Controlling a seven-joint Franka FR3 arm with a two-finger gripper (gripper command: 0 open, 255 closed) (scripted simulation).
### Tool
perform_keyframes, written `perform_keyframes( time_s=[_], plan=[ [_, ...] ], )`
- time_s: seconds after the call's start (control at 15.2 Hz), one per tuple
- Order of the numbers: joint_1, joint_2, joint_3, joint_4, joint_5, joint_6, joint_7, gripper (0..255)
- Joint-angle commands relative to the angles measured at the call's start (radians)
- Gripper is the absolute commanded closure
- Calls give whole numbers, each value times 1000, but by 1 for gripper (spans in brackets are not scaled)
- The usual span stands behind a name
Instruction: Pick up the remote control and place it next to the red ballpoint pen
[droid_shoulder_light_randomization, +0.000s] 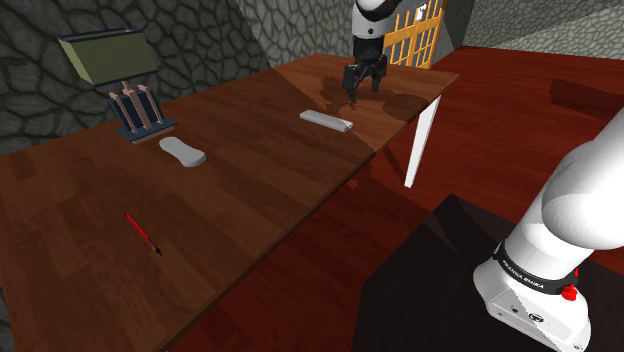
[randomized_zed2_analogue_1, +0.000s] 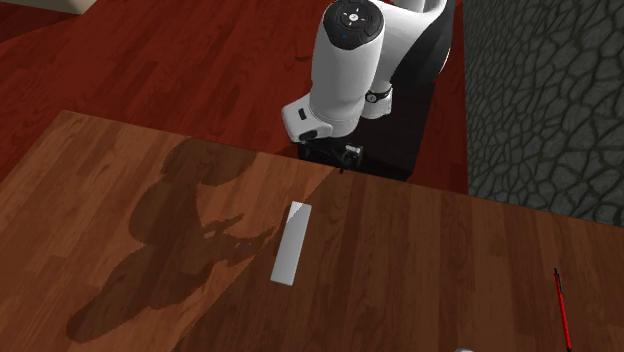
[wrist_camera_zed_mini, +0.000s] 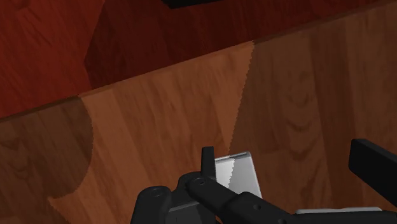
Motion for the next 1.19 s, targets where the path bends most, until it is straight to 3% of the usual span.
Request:
perform_keyframes(
  time_s=[0.0,0.46,0.92,1.12],
  plan=[
    [-3,85,-8,61,13,21,-20,0],
    [-16,369,-16,313,65,39,-76,0],
    [-41,665,-5,646,108,-14,-116,0],
    [-41,674,-4,620,109,21,-117,0]
  ],
)
